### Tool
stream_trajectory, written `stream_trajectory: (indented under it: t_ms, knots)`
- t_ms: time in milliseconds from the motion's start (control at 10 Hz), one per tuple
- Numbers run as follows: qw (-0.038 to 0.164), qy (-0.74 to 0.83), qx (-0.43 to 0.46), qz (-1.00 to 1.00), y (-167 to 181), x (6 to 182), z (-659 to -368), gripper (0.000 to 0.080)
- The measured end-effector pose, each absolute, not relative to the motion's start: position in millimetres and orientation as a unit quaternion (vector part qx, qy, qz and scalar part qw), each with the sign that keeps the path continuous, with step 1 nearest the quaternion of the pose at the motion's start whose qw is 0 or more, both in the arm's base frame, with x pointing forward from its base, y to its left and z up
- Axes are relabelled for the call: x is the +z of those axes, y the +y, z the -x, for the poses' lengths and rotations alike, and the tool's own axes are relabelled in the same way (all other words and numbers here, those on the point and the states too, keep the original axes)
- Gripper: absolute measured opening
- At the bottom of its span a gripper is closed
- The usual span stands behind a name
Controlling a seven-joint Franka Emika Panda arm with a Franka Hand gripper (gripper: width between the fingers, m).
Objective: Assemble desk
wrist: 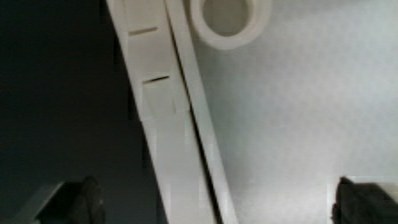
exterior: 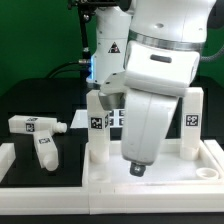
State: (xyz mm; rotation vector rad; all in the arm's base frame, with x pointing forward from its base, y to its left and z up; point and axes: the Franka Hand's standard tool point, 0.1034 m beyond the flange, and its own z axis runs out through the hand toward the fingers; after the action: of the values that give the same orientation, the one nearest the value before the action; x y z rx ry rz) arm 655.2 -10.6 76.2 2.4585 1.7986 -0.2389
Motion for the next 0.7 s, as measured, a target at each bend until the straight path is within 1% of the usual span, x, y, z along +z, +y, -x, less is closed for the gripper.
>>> stream_trajectory:
  t_ms: [100,200,300,400,600,700]
  knots:
    - [0.041,0.56,-0.093,-0.823,-31.2,84.0,-652.6,0.0649]
    - [0.04,0.533,-0.104,-0.839,-44.9,89.5,-651.2,0.0649]
    - [0.049,0.467,-0.103,-0.877,-45.4,89.6,-651.7,0.0649]
    - [0.053,0.421,-0.097,-0.9,-30.9,87.1,-651.7,0.0649]
    - [0.057,0.38,-0.095,-0.918,-32.5,86.6,-651.5,0.0649]
    - [0.052,0.365,-0.094,-0.925,-37.1,87.9,-648.7,0.0649]
